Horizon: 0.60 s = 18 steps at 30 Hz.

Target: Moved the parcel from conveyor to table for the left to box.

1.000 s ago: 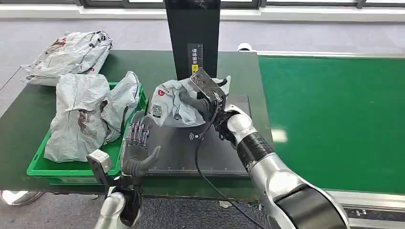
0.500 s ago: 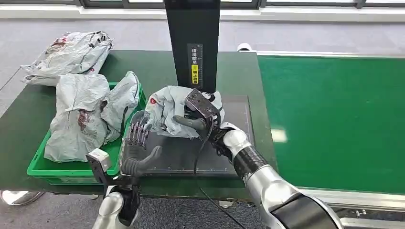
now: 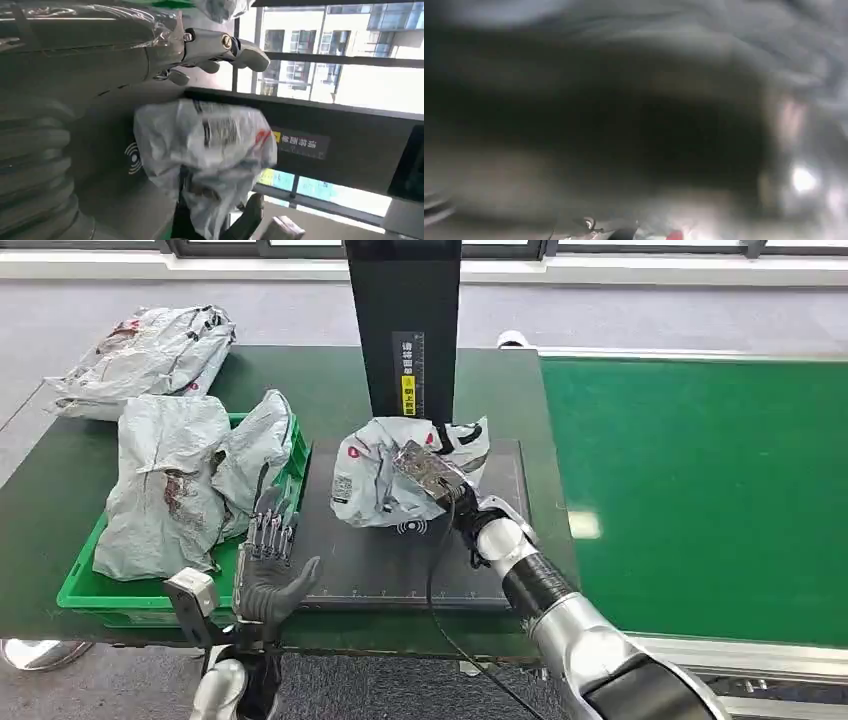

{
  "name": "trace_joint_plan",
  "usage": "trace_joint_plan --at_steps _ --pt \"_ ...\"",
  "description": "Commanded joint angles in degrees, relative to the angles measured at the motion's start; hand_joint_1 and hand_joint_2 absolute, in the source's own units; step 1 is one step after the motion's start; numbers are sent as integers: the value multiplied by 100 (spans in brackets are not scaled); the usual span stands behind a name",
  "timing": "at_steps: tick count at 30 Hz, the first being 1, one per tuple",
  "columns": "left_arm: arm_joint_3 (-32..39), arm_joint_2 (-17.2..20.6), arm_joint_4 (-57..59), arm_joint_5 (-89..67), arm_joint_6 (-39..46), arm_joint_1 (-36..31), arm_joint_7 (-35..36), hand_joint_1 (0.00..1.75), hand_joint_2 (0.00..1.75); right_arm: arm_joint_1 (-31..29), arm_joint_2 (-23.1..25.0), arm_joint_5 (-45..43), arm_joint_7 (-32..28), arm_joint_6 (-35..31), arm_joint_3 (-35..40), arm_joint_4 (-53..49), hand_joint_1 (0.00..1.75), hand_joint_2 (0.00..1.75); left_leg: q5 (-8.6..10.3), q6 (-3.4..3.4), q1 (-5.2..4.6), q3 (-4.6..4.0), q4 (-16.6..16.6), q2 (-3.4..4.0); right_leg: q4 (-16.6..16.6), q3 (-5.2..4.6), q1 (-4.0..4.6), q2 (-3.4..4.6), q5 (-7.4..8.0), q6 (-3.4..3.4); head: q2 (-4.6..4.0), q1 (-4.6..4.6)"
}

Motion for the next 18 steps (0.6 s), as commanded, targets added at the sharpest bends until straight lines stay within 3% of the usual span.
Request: trace_joint_plan --at_steps 1,5,10,18 --pt "612 -248 -869 -231 250 687 316 0 175 1574 -1382 4118 3028 -1306 -246 -3573 0 0 2 11 2 4 -6 -19 -15 17 7 -41 -4 4 -2 0" --pt "654 -367 -944 -265 294 731 395 0 175 2425 -1302 5054 3517 -1448 -1143 -5082 0 0 -1 18 -11 15 -15 -32 -24 32 7 -66 -14 10 -2 0" --pt "569 -379 -726 -310 321 418 509 0 175 3039 -1224 5130 3640 -1691 -1729 -6129 0 0 -6 30 -20 15 -17 -49 -26 37 2 -90 -22 15 0 0" --pt "370 -257 -395 -302 305 228 552 0 175 3585 -1120 4982 3607 -1542 -1998 -6717 0 0 -9 28 -21 1 -6 -53 -16 22 -2 -73 -25 28 0 0"
